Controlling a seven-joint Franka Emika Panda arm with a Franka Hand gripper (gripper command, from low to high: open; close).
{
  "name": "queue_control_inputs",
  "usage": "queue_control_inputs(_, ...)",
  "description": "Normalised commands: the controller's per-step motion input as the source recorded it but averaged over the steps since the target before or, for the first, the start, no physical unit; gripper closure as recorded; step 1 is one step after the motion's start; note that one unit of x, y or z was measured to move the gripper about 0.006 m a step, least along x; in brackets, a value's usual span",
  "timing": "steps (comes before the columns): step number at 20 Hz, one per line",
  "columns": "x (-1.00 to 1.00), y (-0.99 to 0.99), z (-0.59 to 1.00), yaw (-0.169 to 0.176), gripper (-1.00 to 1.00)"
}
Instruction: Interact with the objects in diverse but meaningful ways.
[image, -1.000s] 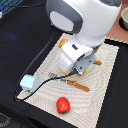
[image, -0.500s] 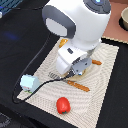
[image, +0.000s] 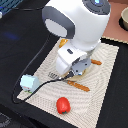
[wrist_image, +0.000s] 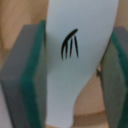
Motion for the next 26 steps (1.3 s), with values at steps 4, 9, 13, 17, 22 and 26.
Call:
queue_control_inputs(4,-0.65,0.68,1.0,0.003,1.0)
queue_control_inputs(9,-0.33,0.9,0.99,0.004,1.0)
queue_control_inputs(13,-0.31,0.95,0.71,0.0,1.0)
queue_control_inputs(17,-0.04,0.98,0.23,0.0,1.0)
queue_control_inputs(22,0.0,0.84,-0.4,0.0,1.0)
queue_control_inputs(26,0.02,0.47,-0.8,0.0,1.0)
